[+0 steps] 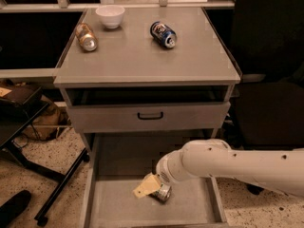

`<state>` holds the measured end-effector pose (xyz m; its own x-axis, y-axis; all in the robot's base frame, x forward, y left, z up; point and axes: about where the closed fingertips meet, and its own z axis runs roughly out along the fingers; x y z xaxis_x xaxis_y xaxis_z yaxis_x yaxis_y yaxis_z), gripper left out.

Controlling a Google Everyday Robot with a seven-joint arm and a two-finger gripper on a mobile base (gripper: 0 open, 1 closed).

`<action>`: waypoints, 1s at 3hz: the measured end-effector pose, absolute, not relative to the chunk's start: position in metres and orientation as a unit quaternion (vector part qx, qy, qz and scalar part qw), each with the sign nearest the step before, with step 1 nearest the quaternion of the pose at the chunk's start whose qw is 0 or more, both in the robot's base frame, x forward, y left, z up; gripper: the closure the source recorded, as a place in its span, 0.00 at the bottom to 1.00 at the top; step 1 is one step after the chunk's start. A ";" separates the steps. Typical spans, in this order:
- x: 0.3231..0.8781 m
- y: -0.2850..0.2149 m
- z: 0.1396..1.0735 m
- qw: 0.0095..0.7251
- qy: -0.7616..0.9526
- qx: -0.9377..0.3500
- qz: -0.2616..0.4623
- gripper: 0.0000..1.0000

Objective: Pick 7up can from middle drawer and place on counter

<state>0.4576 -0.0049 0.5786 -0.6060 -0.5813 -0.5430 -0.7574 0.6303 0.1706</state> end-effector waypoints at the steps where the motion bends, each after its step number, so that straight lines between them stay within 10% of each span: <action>1: 0.464 0.001 0.564 0.244 0.874 -0.369 0.202 0.00; 3: 0.486 0.009 0.480 0.266 0.894 -0.294 0.210 0.00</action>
Offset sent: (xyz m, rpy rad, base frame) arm 0.0628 0.0255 -0.1032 0.1911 -0.1411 -0.2902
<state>0.4864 0.0091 0.4803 -0.6853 -0.4141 -0.5991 -0.6373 0.7391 0.2181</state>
